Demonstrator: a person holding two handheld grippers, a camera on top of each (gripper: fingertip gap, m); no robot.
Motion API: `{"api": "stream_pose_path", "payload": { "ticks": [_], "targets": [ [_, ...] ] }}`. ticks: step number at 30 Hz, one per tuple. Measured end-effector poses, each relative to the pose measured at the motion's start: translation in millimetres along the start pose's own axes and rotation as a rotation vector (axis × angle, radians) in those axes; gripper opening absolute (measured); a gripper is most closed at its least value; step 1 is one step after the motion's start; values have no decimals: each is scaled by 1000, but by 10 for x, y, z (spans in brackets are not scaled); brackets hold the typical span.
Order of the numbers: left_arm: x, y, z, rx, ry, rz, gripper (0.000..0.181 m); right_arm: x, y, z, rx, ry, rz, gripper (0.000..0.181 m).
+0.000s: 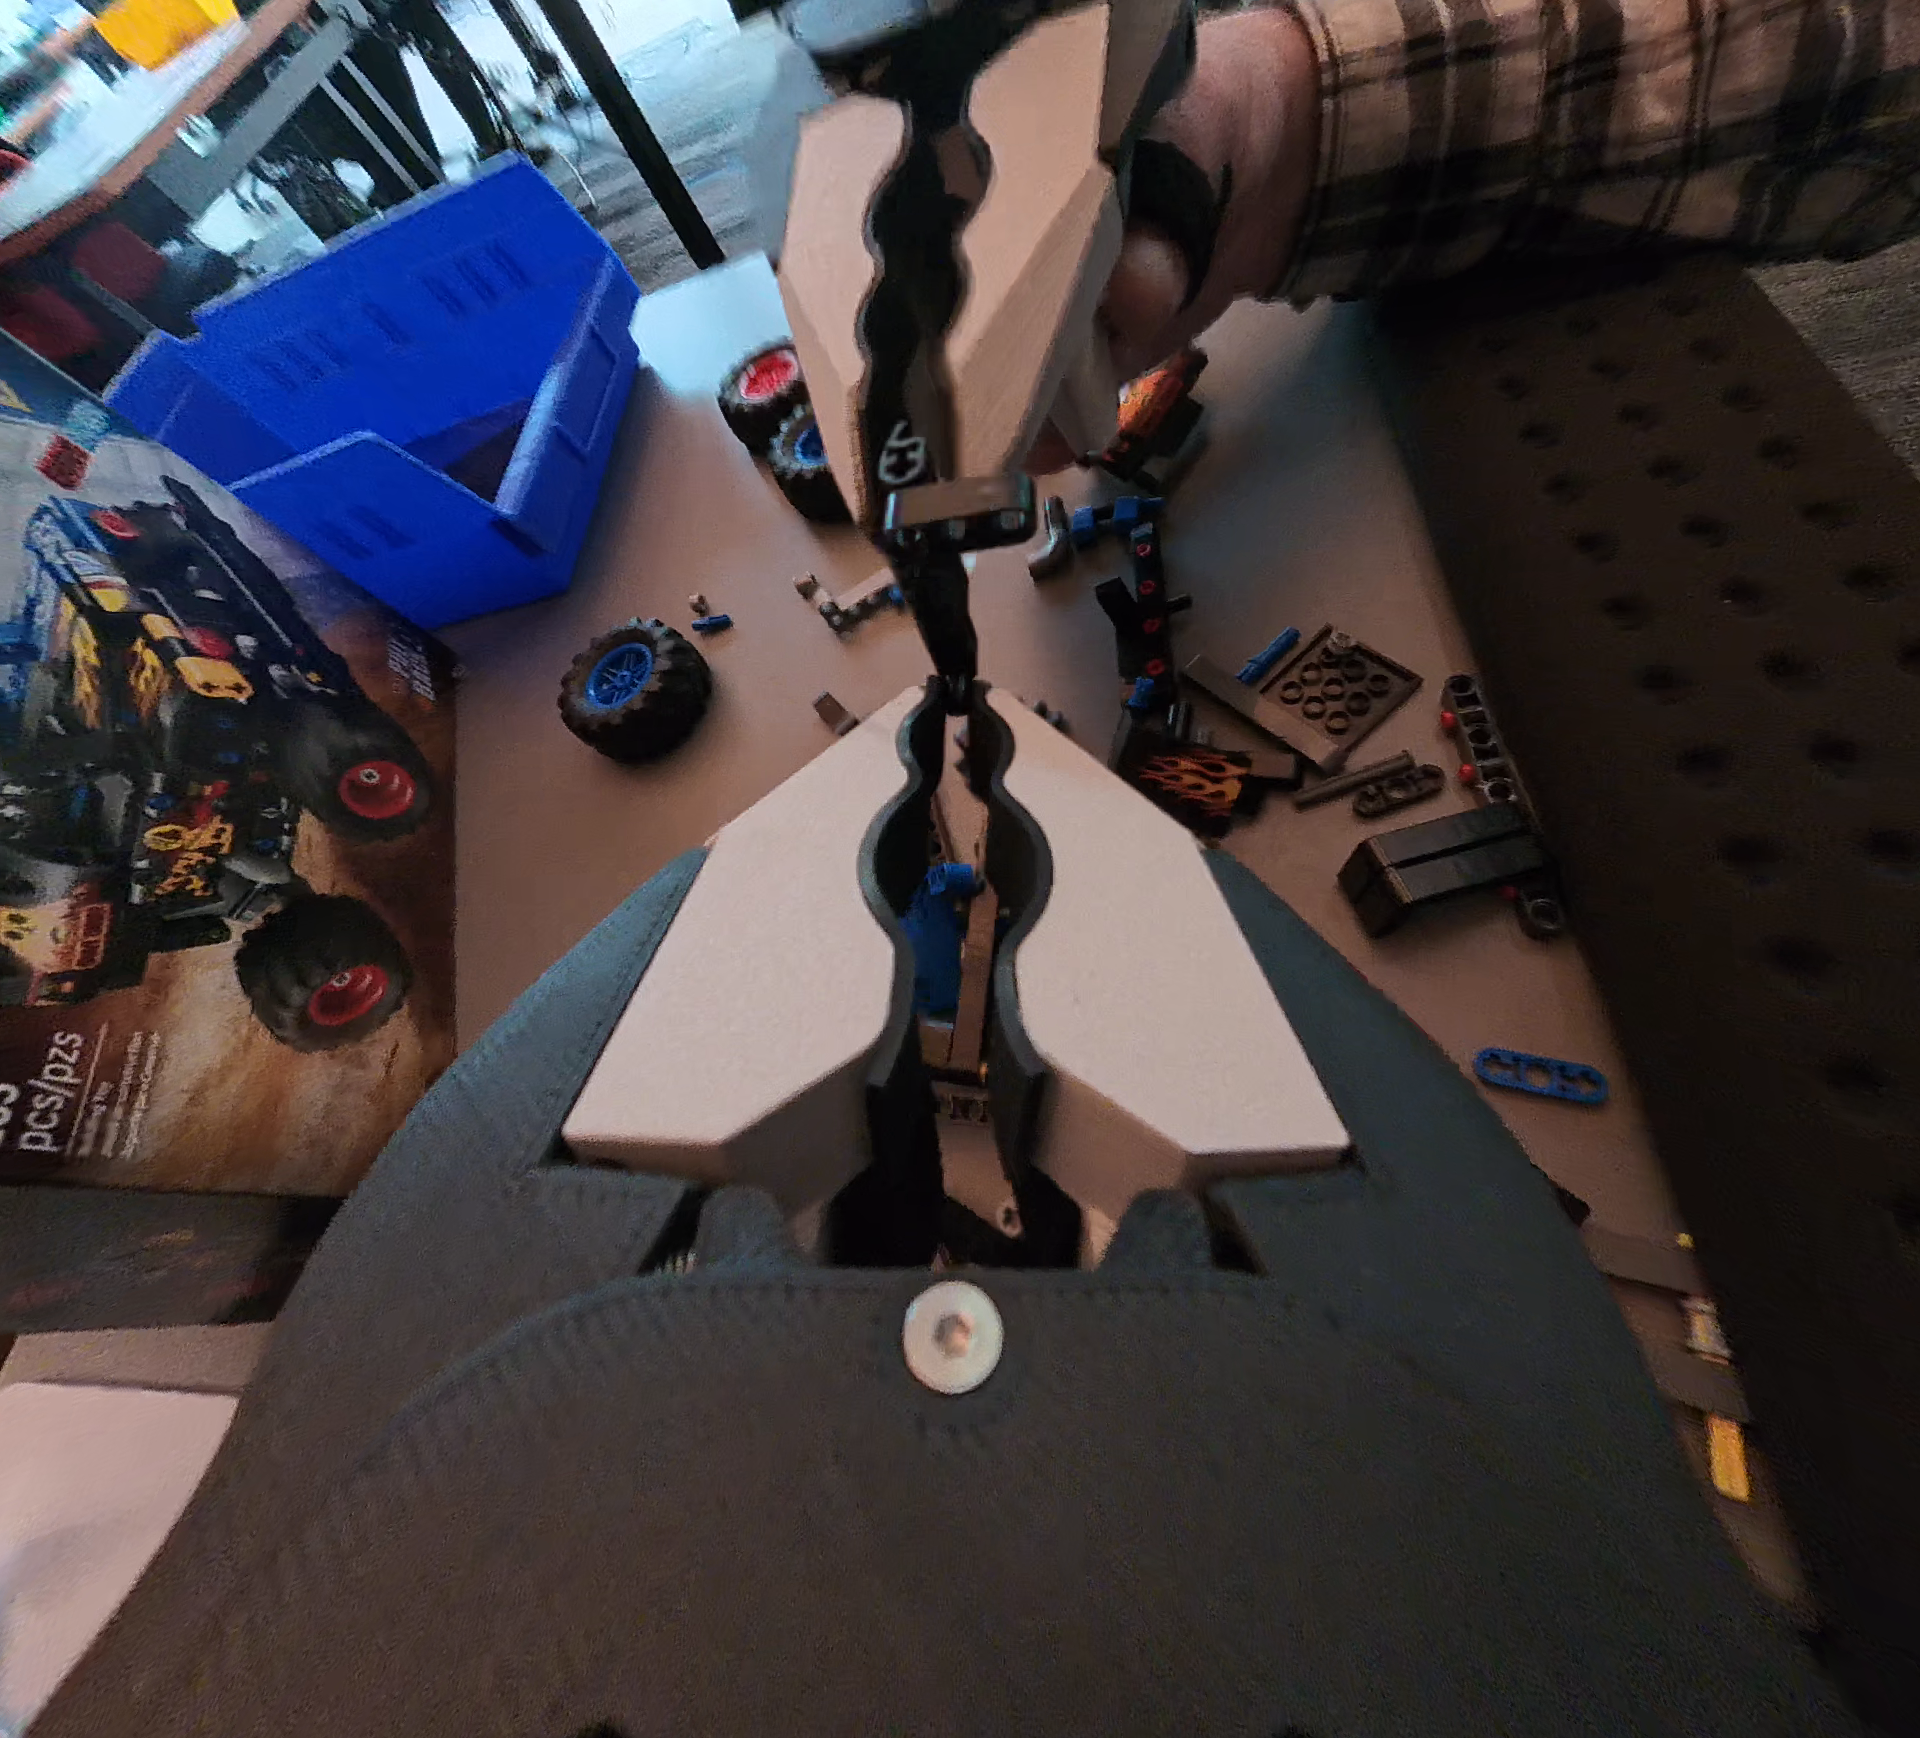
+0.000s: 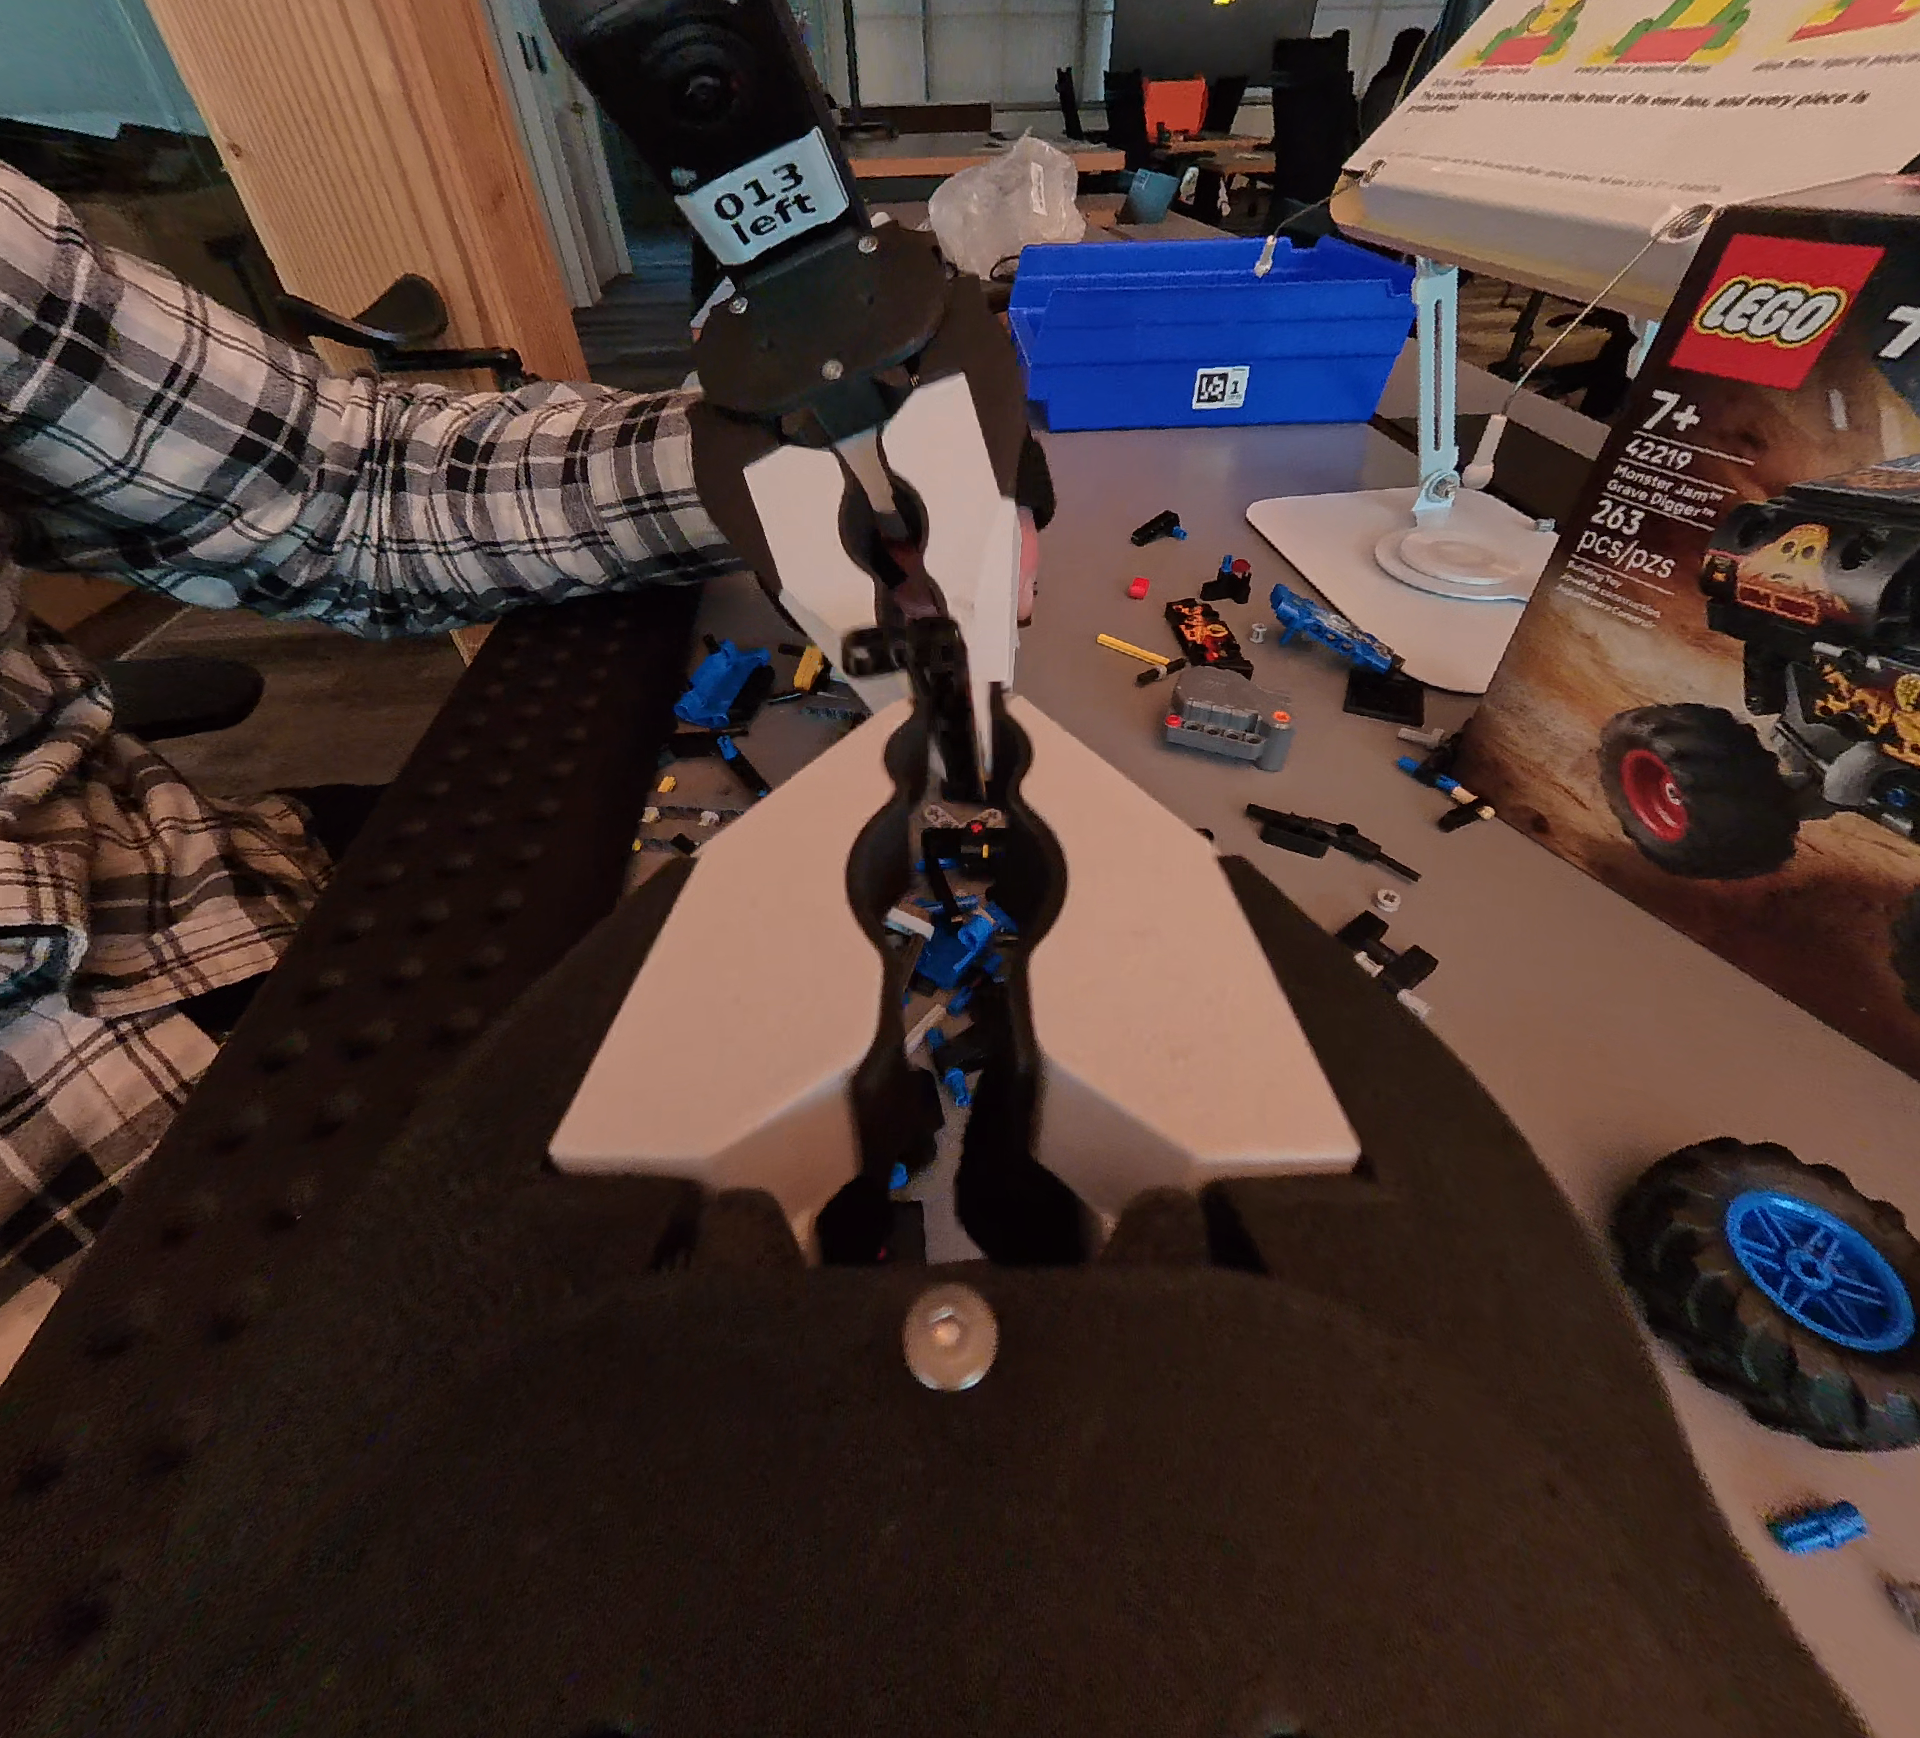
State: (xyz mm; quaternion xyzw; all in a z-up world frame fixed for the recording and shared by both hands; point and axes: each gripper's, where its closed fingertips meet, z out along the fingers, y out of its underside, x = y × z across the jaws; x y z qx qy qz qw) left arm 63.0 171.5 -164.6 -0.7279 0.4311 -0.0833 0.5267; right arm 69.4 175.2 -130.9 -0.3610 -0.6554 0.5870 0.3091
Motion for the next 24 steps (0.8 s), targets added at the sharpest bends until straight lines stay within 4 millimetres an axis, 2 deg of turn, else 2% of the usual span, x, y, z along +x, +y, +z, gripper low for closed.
{"api": "stream_pose_path", "payload": {
  "ticks": [2,6,11,12,16,21,22,24],
  "targets": [
    [-20,-104,-51,58,2,-28,1,5,44,23,-25,6,2,22],
    [23,-145,-41,61,9,-11,2,-68,64,83,-36,-15,-36,6],
    [45,-188,-67,75,16,3,2,-110,15,77,-2,-45,-16,6],
    [60,-189,-63,73,22,4,2,-107,9,77,0,-45,-6,11],
    [58,-200,-66,69,16,16,2,-141,-6,76,5,-56,-18,5],
    [106,-232,-93,76,22,70,2,-203,-21,65,-13,-56,-102,5],
    [91,-204,-115,60,12,86,1,-207,-25,45,-19,-56,-112,5],
    [-73,-116,-327,49,-32,56,1,-139,-248,-206,107,-31,-91,5]
  ]
}}
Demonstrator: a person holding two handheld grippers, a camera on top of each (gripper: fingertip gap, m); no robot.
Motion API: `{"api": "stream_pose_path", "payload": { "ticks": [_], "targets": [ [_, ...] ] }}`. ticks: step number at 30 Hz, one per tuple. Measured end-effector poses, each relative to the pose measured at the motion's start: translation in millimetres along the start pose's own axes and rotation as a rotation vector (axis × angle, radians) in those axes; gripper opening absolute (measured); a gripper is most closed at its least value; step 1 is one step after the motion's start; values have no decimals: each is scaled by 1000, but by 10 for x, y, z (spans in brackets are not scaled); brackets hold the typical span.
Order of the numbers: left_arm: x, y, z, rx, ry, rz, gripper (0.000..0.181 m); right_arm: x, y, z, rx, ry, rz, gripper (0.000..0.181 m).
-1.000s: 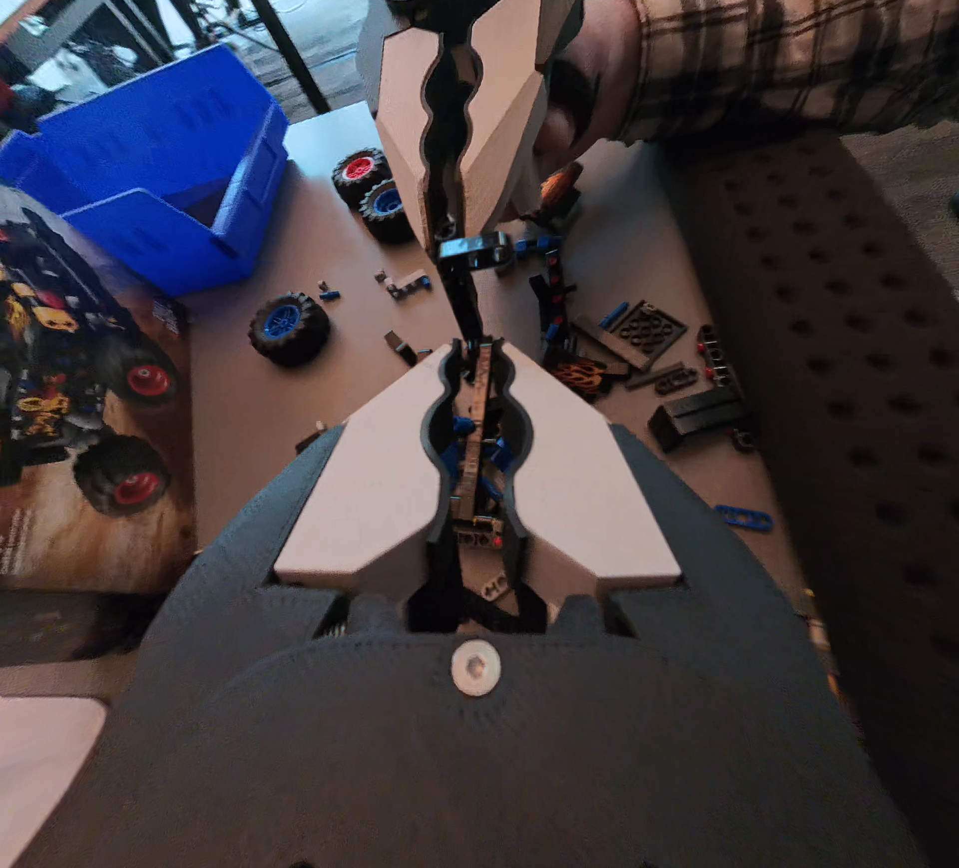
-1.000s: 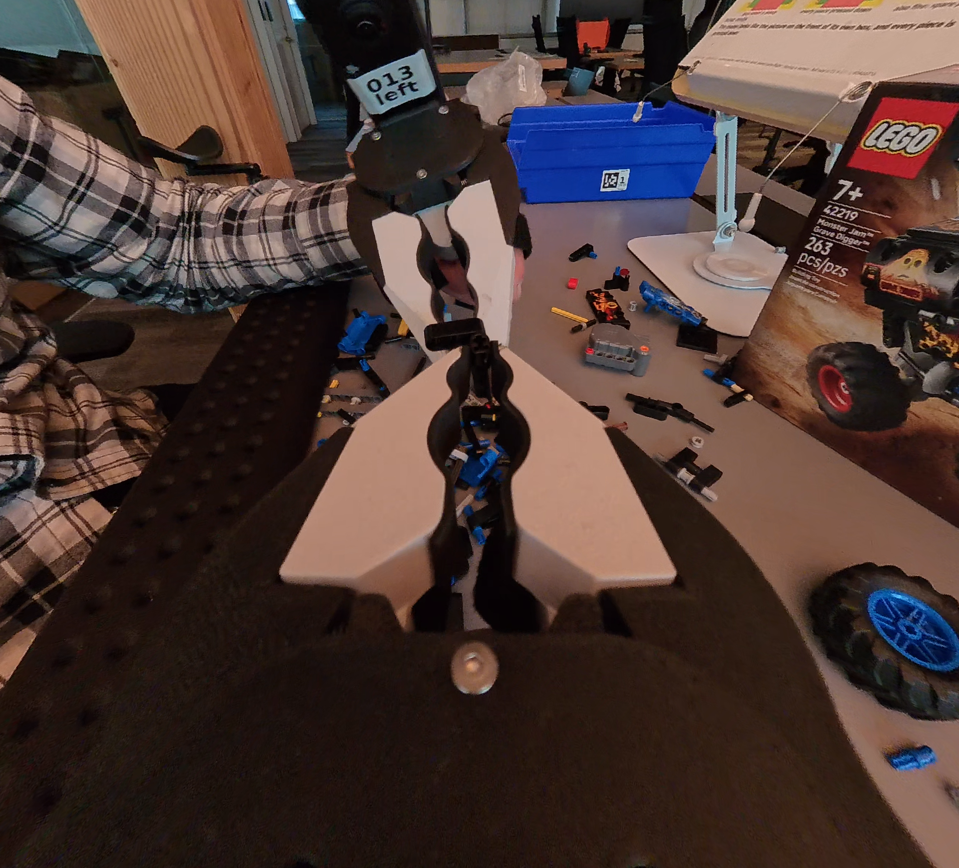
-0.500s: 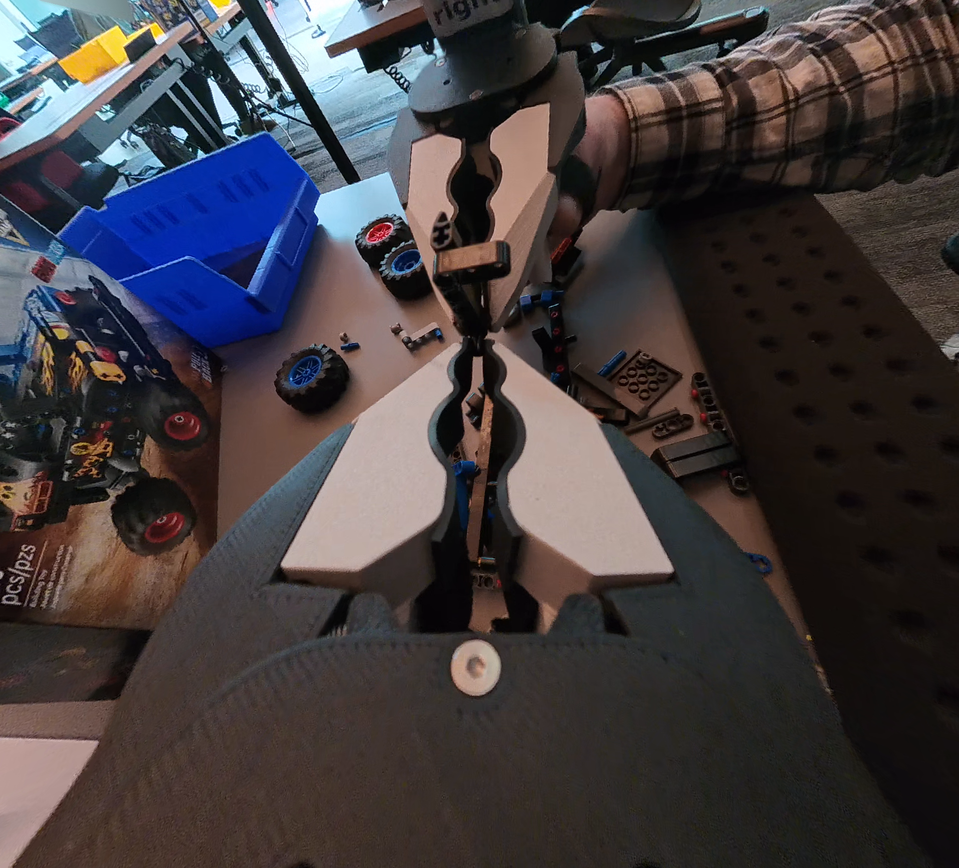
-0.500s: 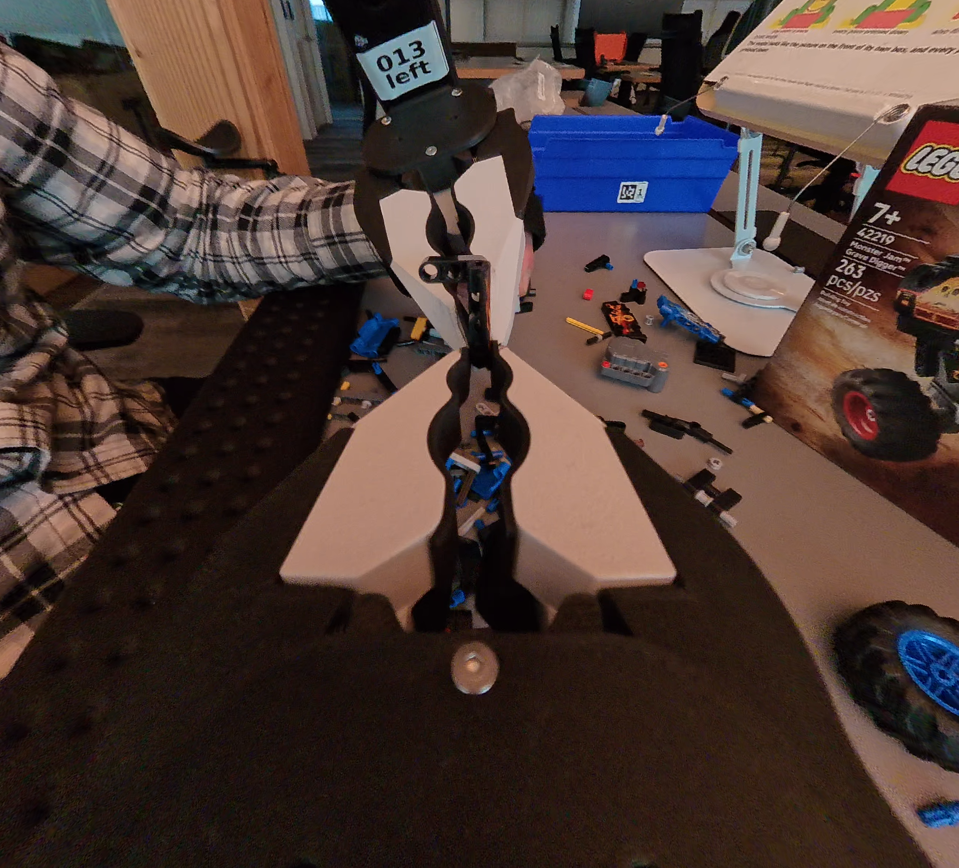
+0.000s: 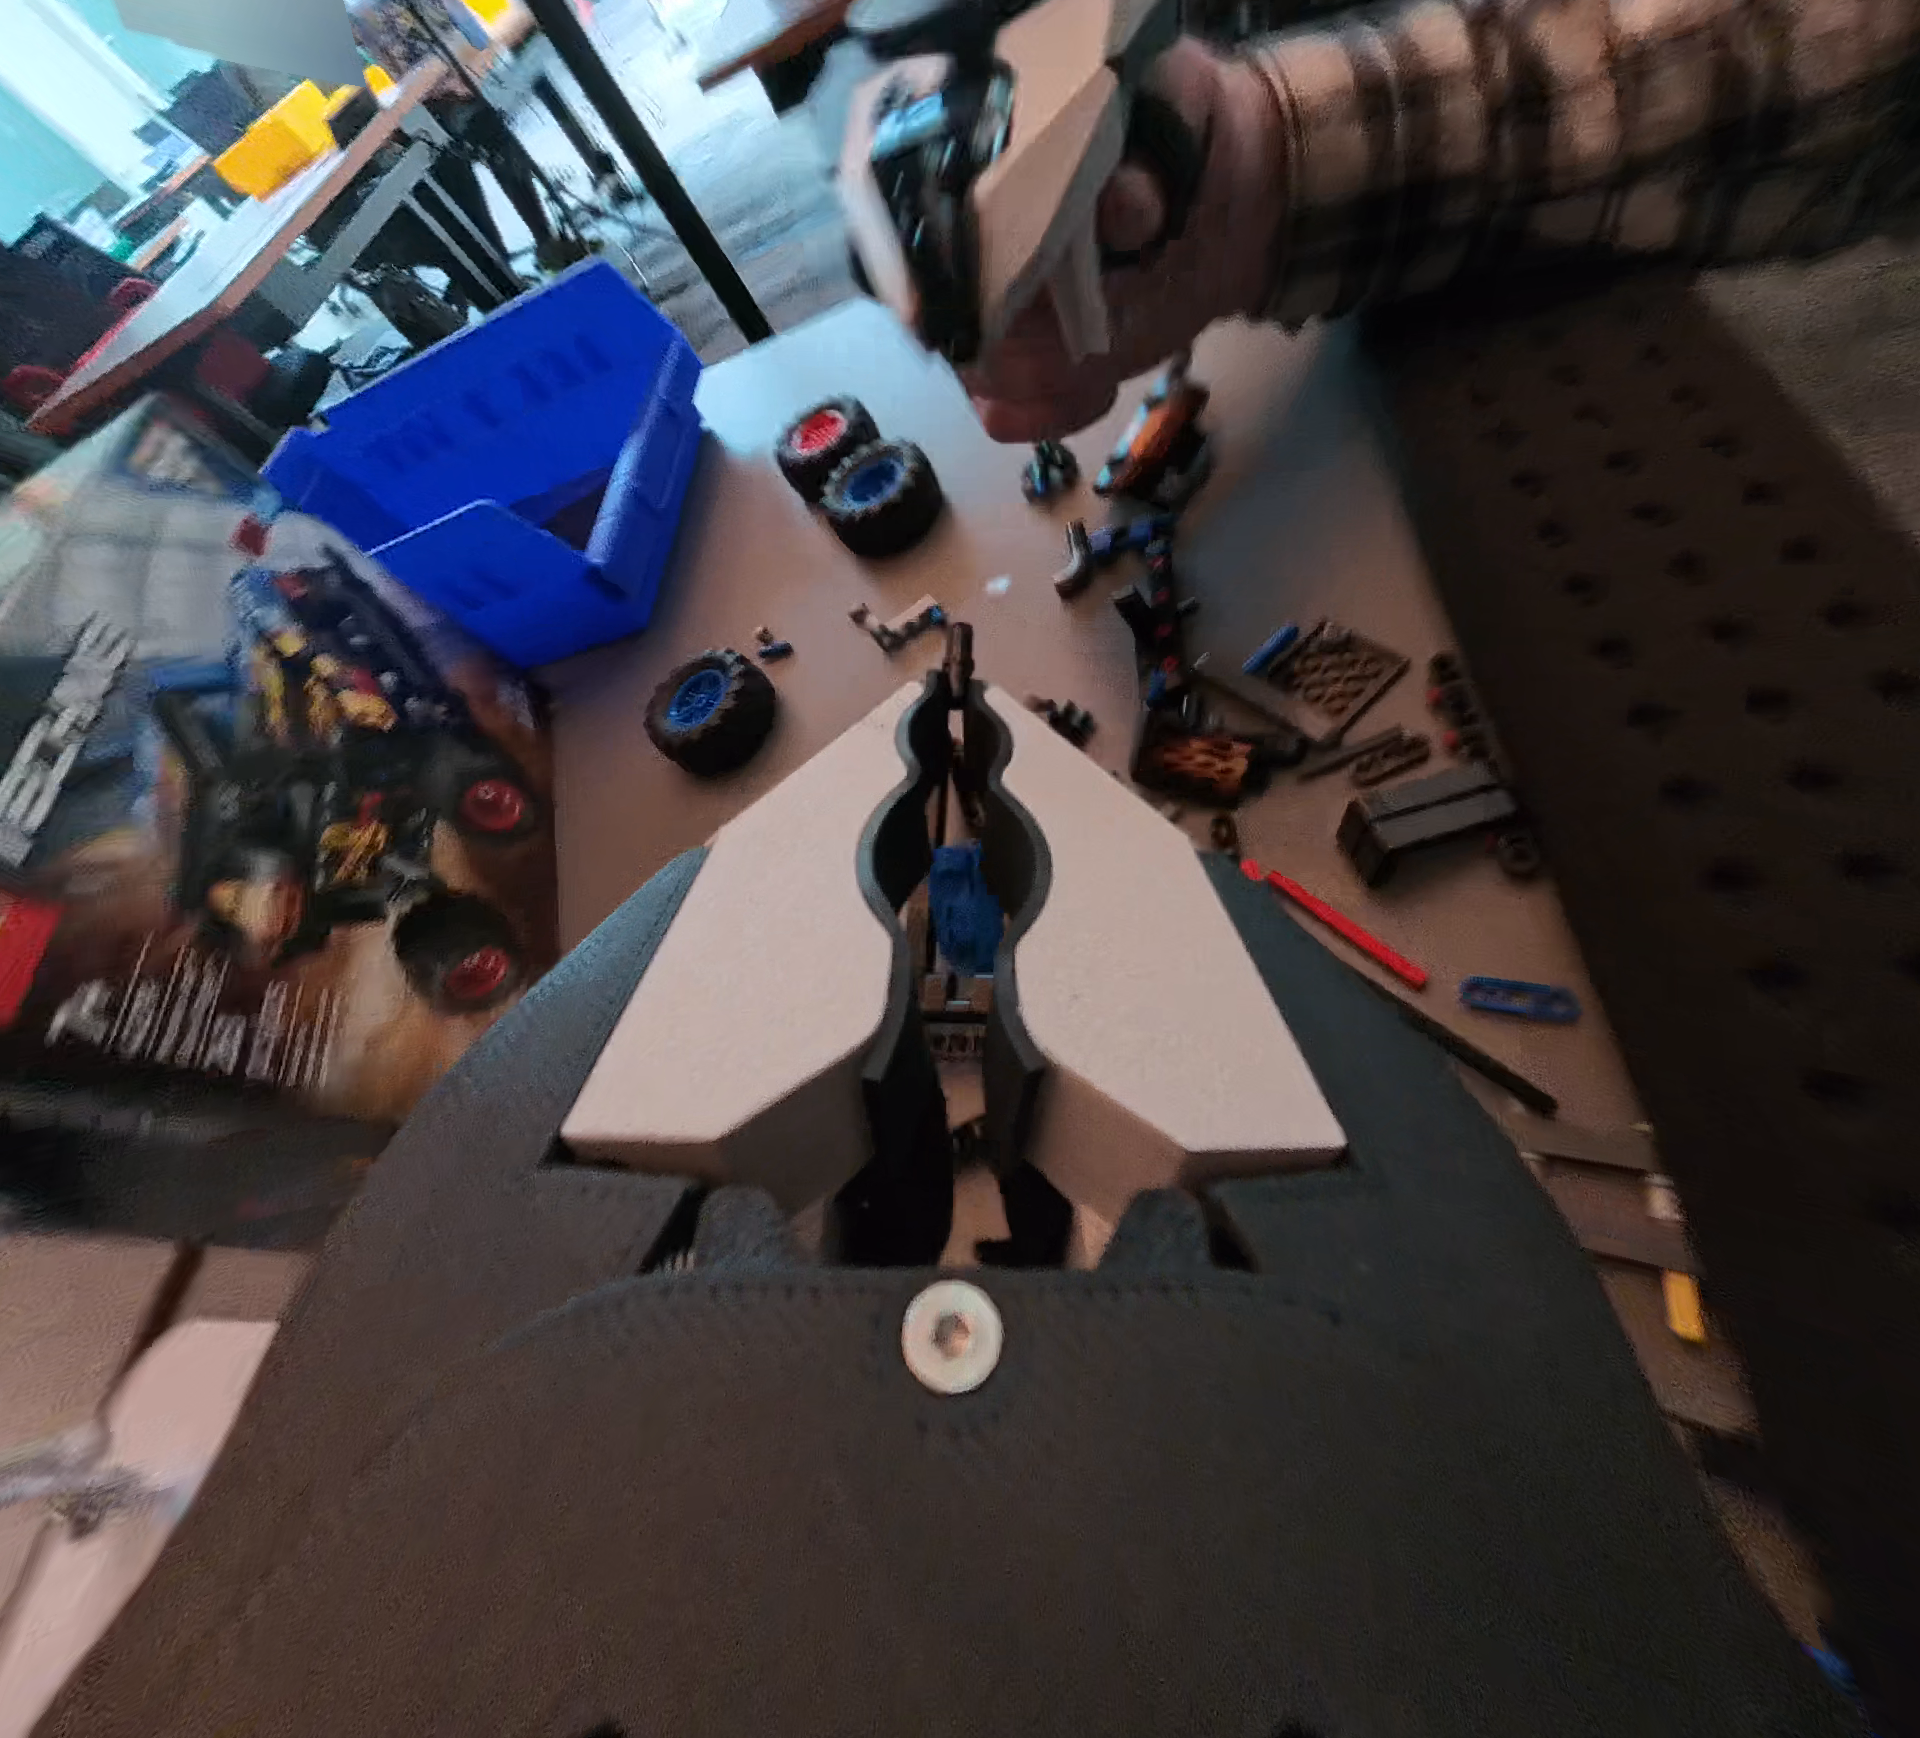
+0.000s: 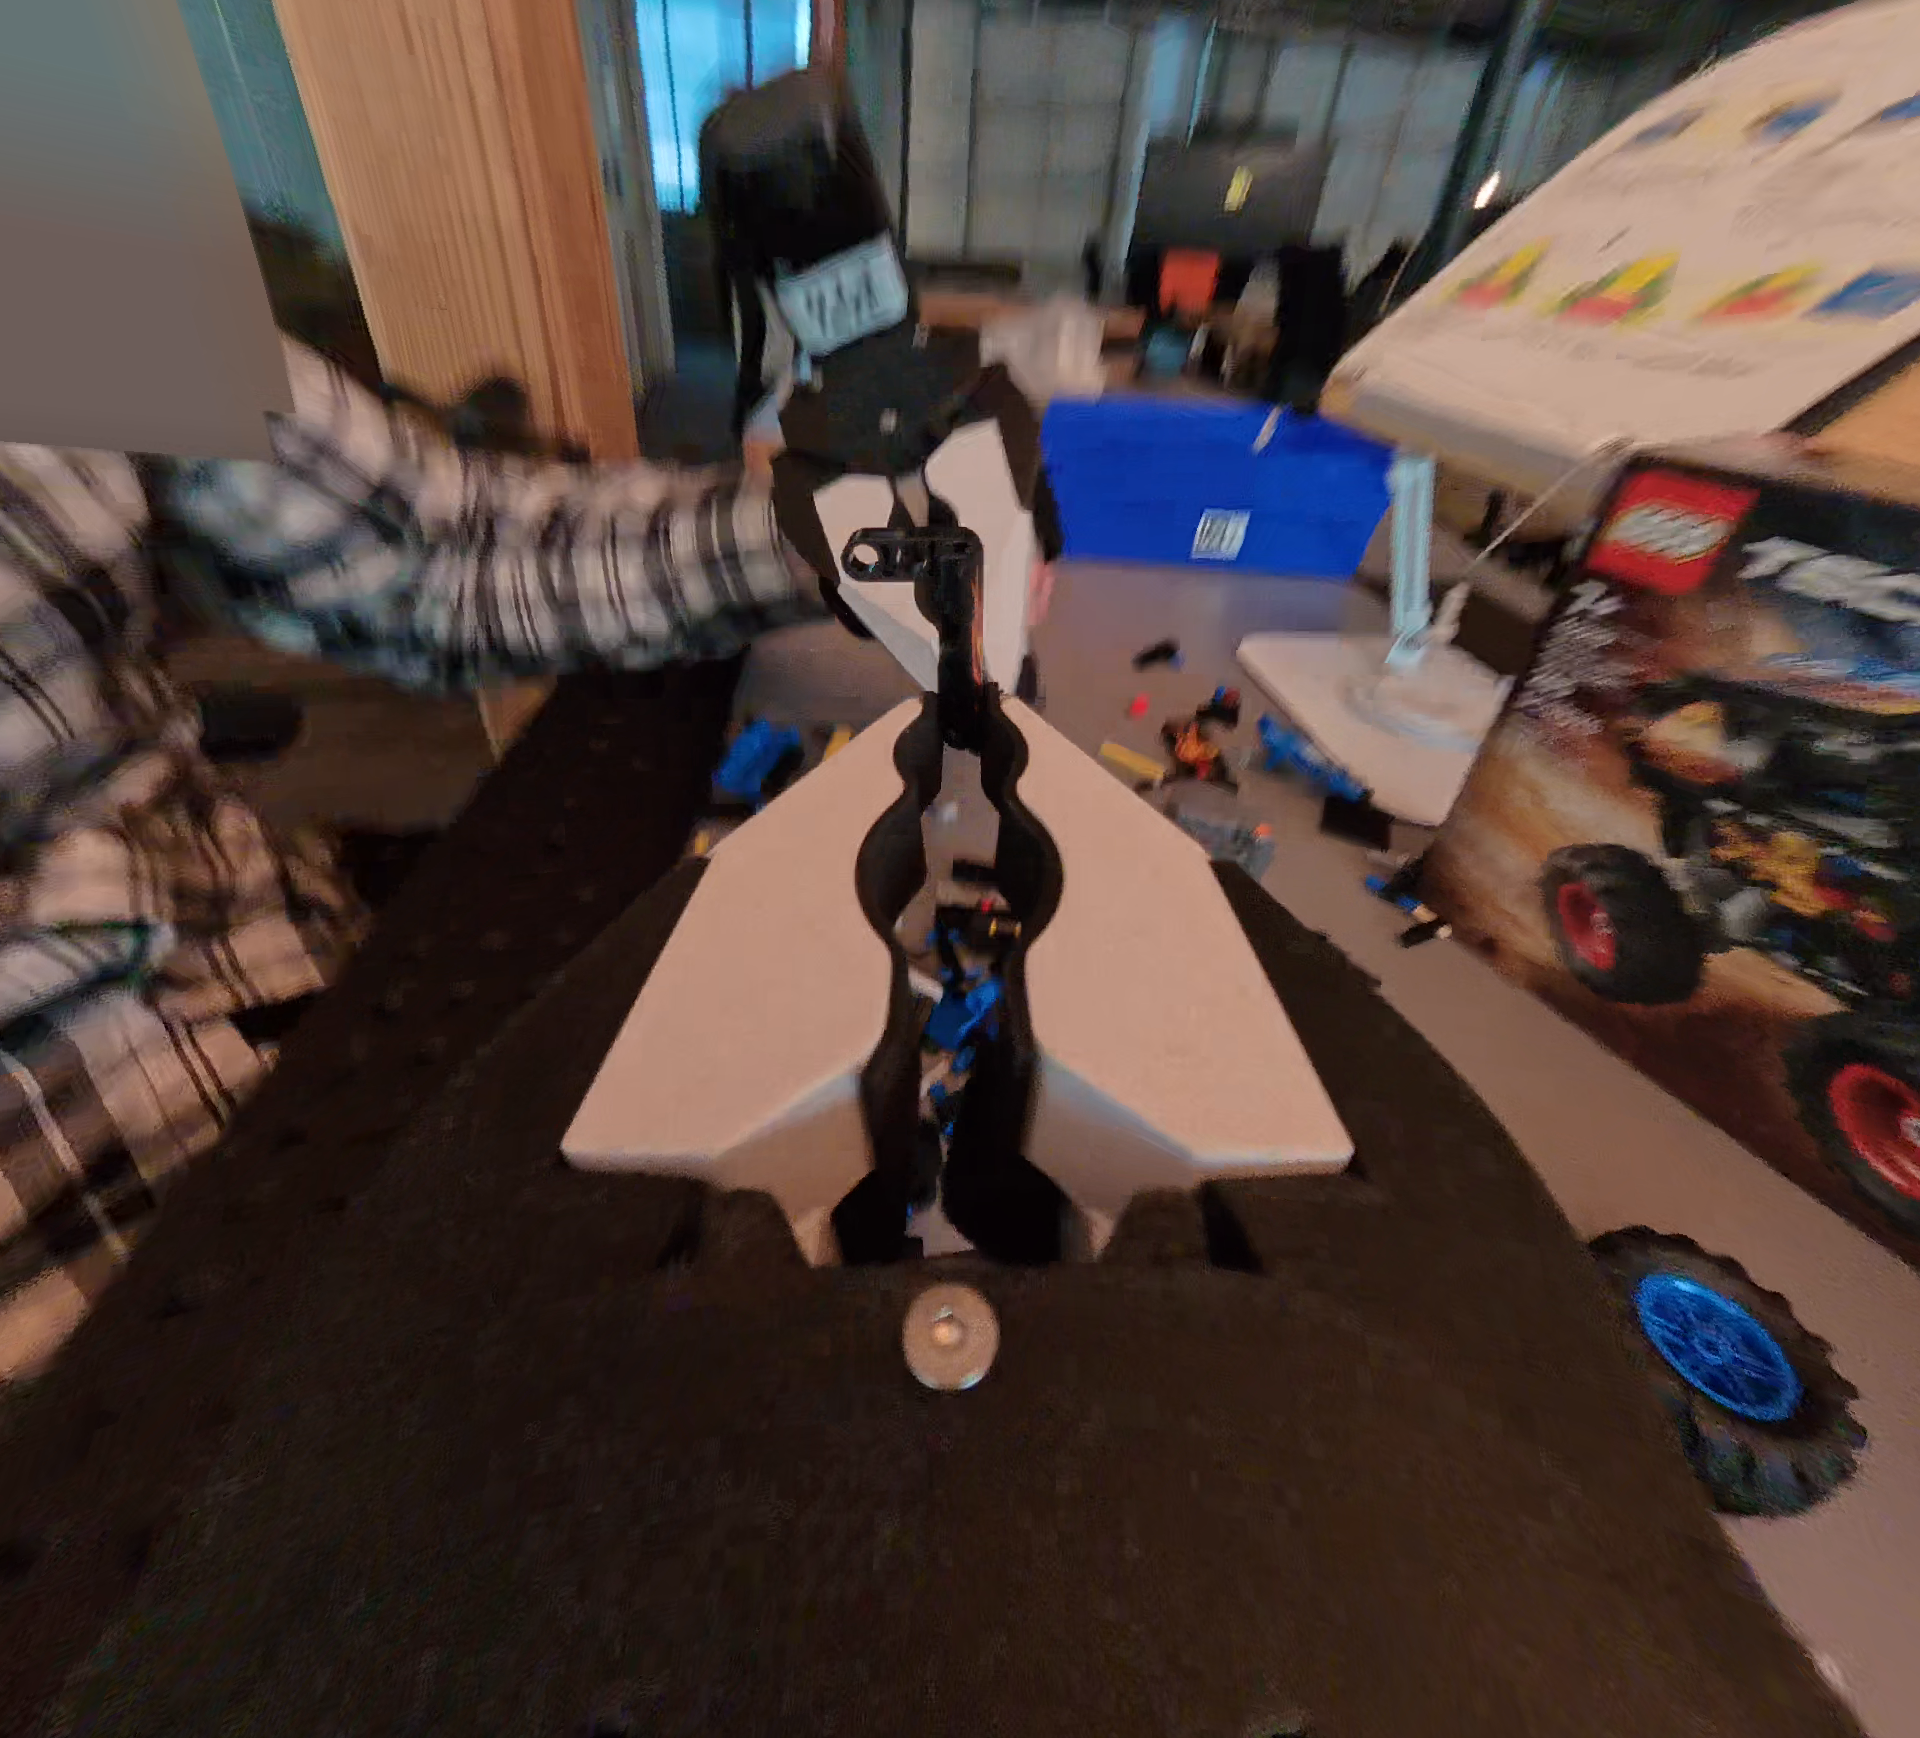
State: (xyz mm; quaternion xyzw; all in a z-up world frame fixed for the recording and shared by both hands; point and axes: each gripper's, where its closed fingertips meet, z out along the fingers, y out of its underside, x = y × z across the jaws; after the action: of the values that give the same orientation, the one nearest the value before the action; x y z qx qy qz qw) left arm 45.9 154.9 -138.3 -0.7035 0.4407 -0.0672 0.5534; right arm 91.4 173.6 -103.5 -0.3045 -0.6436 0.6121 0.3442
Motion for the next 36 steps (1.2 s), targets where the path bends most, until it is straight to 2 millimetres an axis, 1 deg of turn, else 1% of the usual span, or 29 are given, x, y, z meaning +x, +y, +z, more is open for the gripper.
{"api": "stream_pose_path", "payload": {
  "ticks": [1,2,4,6,7,8,9,10,11,12,13,14,17,20,21,23,26,28,29,33,36],
  "targets": [
    [-87,-32,-125,42,-8,-53,1,81,-68,-120,41,29,25,5],
    [-101,32,-168,12,15,-79,1,132,-21,-148,19,45,42,5],
    [-7,241,-120,-85,69,-71,2,65,186,-39,-83,-20,101,5],
    [160,436,-37,-179,147,-82,1,39,468,40,-232,-24,89,5],
    [193,528,-2,-216,161,-68,2,20,605,54,-302,-33,92,5],
    [216,612,26,-251,172,-64,6,-3,707,66,-355,-39,85,5],
    [235,681,49,-283,183,-77,15,-39,781,82,-394,-51,76,6],
    [238,724,74,-299,184,-89,19,-79,843,100,-426,-70,82,8],
    [227,747,98,-303,178,-92,16,-89,907,111,-459,-75,86,12],
    [225,763,118,-307,177,-99,12,-76,961,111,-486,-68,83,11],
    [199,764,141,-307,161,-89,4,-73,991,109,-496,-70,92,7],
    [176,756,162,-305,147,-81,1,-70,1004,104,-497,-74,107,5],
    [210,761,201,-330,161,-63,0,2,1040,72,-508,-45,126,4],
    [211,836,218,-382,161,-24,0,111,1028,55,-502,12,123,10],
    [207,842,220,-387,161,-22,0,157,1016,48,-495,36,125,14],
    [196,806,227,-361,161,-37,0,239,1003,46,-488,79,124,17],
    [136,789,227,-317,144,-81,0,295,1063,91,-540,104,127,19],
    [78,764,232,-274,119,-94,0,298,1020,174,-557,106,98,19],
    [69,713,237,-239,119,-110,0,282,965,234,-552,99,80,22],
    [17,402,258,-78,114,-179,0,228,780,506,-541,78,-18,42],
    [-16,247,270,2,96,-195,0,210,684,685,-516,65,-70,45]
  ]
}}
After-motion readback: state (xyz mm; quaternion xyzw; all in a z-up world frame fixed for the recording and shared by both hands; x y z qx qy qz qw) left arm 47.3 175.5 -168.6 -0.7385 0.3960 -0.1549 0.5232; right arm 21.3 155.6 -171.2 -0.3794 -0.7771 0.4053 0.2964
